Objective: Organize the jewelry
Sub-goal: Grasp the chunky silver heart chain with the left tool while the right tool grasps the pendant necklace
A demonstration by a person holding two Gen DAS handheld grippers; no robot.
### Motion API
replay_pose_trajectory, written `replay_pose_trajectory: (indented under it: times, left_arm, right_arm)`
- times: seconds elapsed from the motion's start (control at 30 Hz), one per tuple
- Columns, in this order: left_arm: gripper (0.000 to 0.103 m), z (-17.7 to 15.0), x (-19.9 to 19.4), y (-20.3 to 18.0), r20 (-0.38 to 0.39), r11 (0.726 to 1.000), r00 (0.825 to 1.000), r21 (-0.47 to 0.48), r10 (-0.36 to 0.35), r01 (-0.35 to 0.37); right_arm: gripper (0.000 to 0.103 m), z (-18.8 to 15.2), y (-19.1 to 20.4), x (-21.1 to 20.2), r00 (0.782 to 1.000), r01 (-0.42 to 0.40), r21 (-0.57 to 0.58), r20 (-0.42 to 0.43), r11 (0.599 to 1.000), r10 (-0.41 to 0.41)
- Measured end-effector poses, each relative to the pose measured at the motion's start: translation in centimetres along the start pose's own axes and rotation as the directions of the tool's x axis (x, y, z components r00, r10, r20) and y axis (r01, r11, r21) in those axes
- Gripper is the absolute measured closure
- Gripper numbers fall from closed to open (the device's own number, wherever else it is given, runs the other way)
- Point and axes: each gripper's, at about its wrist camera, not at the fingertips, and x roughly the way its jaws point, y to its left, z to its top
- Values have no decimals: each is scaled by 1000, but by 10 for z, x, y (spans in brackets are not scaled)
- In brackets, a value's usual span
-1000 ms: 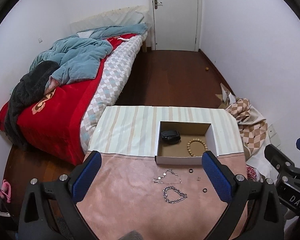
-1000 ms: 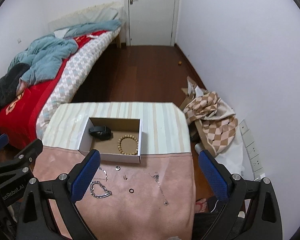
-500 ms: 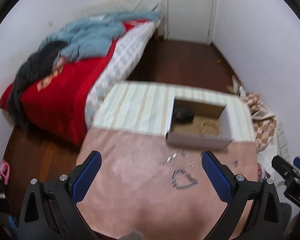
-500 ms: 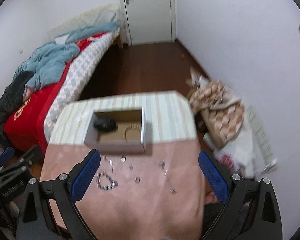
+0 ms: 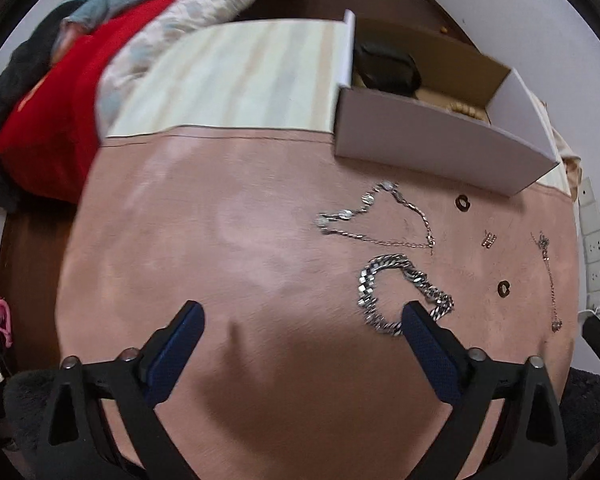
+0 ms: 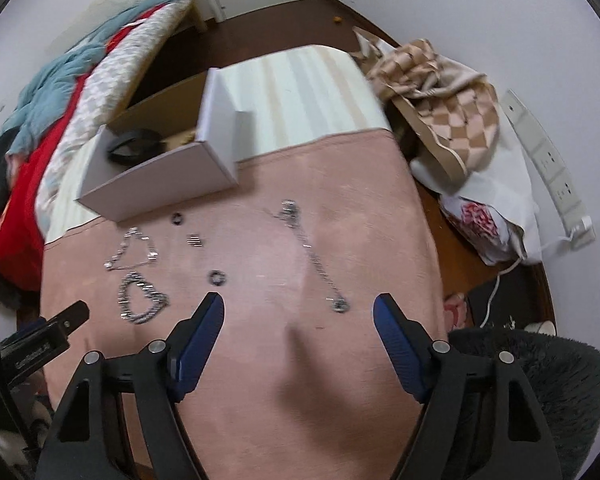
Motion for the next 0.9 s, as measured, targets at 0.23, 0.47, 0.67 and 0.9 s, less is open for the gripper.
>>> replay_pose_trajectory:
  times: [0.23,0.47,0.67,0.9]
  left_arm:
    - [38,3,21,-28,-3,996,1000,83,-10,10]
    - [97,-7,12,-39,38,989,998,144,-42,36]
    - [97,-19,-2,-30,55,991,997,129,-52,44]
    - [97,-30,-23,-21,65,992,994,96,-93,87]
  right_arm:
    - [24,10,-33,14,999,44,42,-25,998,-43]
    - [28,1,-34,33,996,61,1,-72,998,-61]
    - [43,-9,-19,47,993,95,-74,-65,993,-100]
    - [93,-13,-5,46,995,95,-117,22,989,-93]
